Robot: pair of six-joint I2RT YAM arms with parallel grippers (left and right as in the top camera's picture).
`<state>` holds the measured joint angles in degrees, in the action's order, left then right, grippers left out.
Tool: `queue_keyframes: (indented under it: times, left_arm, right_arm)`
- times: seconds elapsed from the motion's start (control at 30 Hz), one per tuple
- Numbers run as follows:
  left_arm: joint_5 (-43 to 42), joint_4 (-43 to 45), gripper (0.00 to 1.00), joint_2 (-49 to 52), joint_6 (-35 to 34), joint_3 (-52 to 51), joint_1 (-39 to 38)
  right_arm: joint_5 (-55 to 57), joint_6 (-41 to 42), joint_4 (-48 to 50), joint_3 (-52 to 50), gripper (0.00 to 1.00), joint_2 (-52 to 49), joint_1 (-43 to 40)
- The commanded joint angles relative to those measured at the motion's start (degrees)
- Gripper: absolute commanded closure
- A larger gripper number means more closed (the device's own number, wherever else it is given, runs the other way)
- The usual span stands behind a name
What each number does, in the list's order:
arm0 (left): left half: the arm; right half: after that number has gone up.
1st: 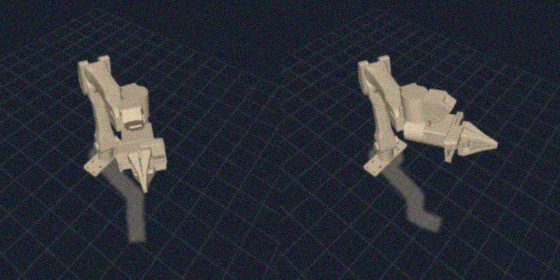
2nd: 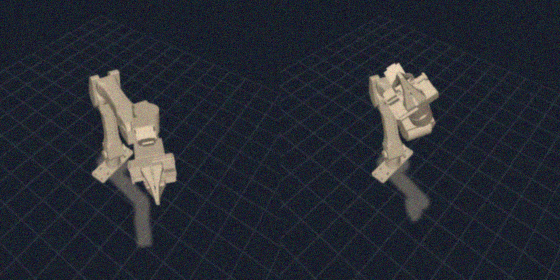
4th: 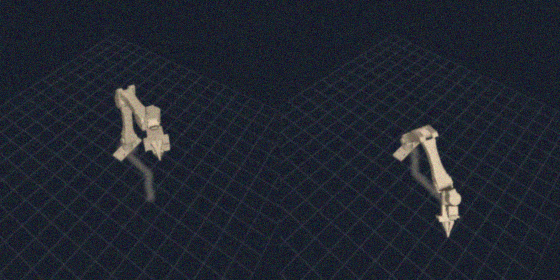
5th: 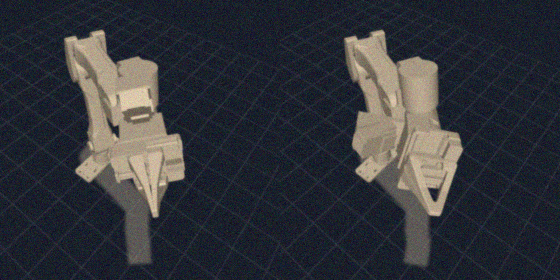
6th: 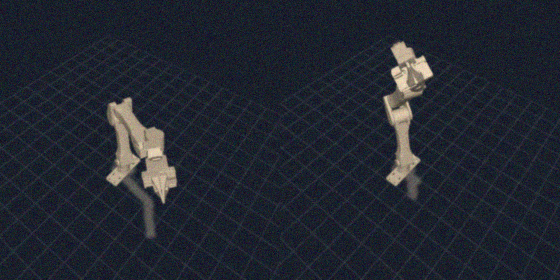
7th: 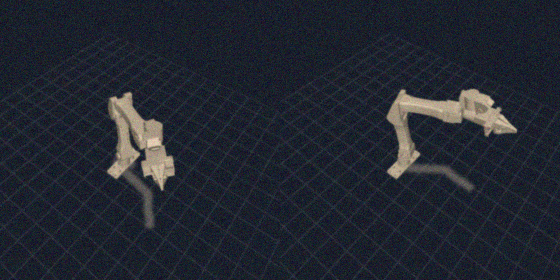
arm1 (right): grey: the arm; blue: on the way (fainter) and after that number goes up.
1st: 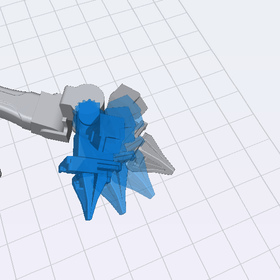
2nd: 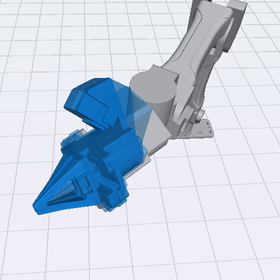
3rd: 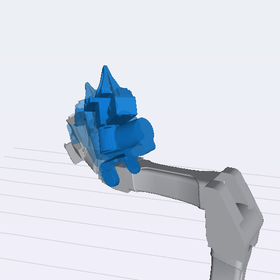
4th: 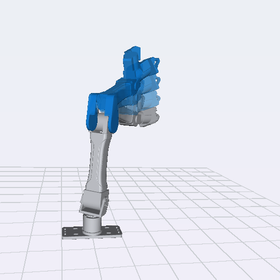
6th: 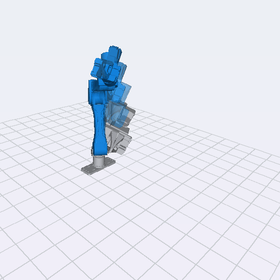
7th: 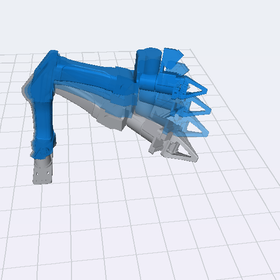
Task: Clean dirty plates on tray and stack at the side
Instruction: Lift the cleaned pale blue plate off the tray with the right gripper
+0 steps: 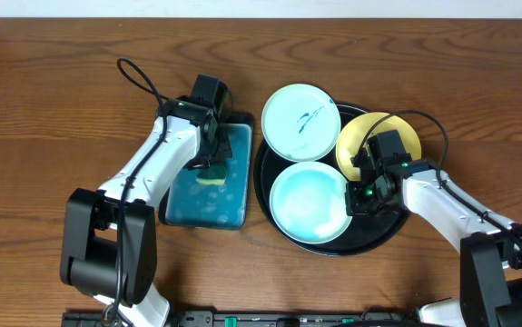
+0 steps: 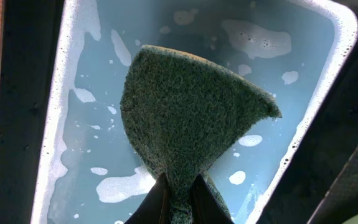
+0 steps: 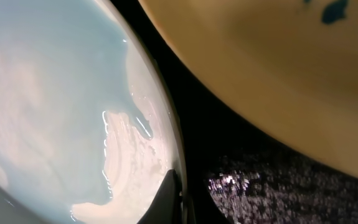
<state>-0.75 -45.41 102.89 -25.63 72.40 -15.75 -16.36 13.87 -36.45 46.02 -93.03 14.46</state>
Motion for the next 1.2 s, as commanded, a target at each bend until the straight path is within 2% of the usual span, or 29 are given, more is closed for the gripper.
queue_keyframes:
  times: [0.0, 0.17, 0.3, 0.57, 0.83, 1.17]
  left_arm:
    - [-0.2, -0.2, 0.92, 0.3, 0.6, -0.3, 0.3]
    - [-0.2, -0.2, 0.93, 0.3, 2.1, -0.3, 0.3]
    - [-0.2, -0.2, 0.93, 0.3, 3.7, -0.3, 0.2]
    - [-0.2, 1.1, 0.93, 0.3, 4.0, -2.0, 0.3]
    - [-0.2, 3.3, 0.93, 0.3, 4.0, -5.3, 0.2]
    - [-0.2, 3.7, 0.92, 0.3, 4.0, -5.8, 0.2]
  right_arm:
    - [2.1, -1.0, -3.2, 1.5, 0.99, 0.6, 1.4]
    - [7.1, -3.1, -7.3, 5.2, 0.99, 3.6, 1.4]
    - [8.5, -4.6, -7.5, 6.7, 0.99, 6.5, 1.4]
    - [19.8, -4.8, -7.7, 7.6, 0.99, 12.6, 1.4]
    - [25.9, -6.8, -6.5, 7.9, 0.99, 17.8, 1.6]
    - [37.2, -8.8, -7.0, 12.0, 0.99, 18.1, 8.7]
